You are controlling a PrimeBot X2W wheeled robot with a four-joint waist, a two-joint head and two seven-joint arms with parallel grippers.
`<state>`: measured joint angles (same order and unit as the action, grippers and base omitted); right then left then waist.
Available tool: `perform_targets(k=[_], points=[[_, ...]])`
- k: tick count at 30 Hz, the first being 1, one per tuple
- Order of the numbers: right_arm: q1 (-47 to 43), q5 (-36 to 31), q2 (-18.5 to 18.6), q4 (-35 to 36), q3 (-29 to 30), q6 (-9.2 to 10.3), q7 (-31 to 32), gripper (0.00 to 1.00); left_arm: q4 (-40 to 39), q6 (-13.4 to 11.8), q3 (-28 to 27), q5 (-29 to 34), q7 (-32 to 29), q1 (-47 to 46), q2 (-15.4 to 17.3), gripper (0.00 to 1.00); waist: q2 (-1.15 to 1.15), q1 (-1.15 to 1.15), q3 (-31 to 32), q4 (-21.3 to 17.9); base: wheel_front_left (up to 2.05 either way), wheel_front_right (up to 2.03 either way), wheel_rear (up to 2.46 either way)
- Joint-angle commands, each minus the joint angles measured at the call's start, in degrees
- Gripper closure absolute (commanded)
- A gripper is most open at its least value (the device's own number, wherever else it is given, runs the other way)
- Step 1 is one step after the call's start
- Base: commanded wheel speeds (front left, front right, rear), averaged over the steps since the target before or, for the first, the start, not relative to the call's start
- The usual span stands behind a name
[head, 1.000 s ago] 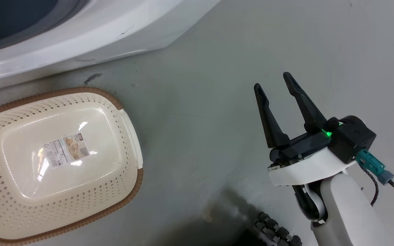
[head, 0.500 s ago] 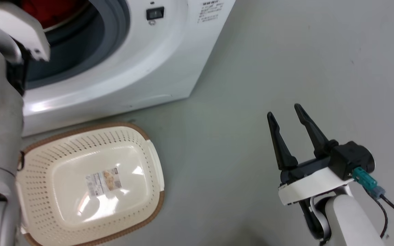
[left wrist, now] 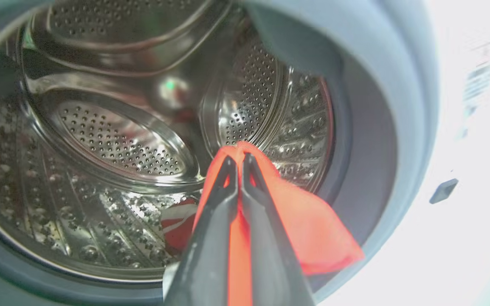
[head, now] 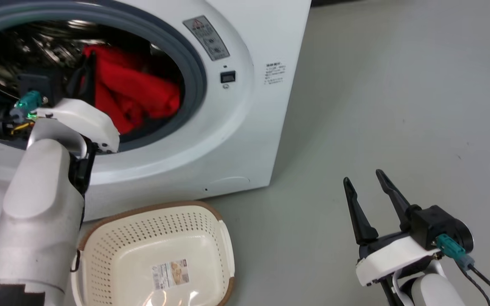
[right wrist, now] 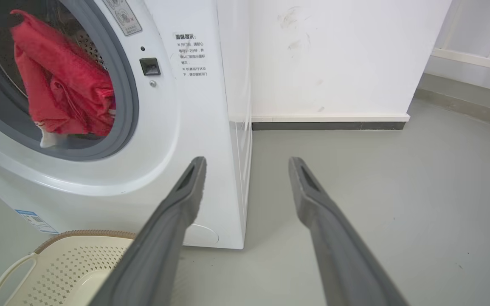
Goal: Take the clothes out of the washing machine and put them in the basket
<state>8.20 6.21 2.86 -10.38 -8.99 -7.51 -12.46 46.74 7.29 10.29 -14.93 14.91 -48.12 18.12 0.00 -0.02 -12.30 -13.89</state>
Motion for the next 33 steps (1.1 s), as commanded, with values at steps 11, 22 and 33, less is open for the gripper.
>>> perform_targets(k=[11,22,33], points=[[-4.9,-1.1,0.0,3.0,1.5,0.04,3.4,0.0,-21.6,-1.0,-1.4,-1.7,0.3,12.6,-2.7,1.0,0.0,0.02,8.1,5.7,0.0,0.0,0.0],[-6.1,-1.3,0.0,5.2,2.3,0.04,4.4,0.0,-41.6,-5.7,-2.3,-3.2,-3.7,30.2,-2.4,1.0,0.0,0.02,7.2,7.7,0.0,0.0,0.0],[-3.4,-0.9,0.0,5.7,1.5,0.04,4.0,0.0,-28.7,-6.7,-2.4,-7.0,-2.7,40.7,-5.7,1.0,0.0,0.02,1.0,8.5,0.0,0.0,0.0]])
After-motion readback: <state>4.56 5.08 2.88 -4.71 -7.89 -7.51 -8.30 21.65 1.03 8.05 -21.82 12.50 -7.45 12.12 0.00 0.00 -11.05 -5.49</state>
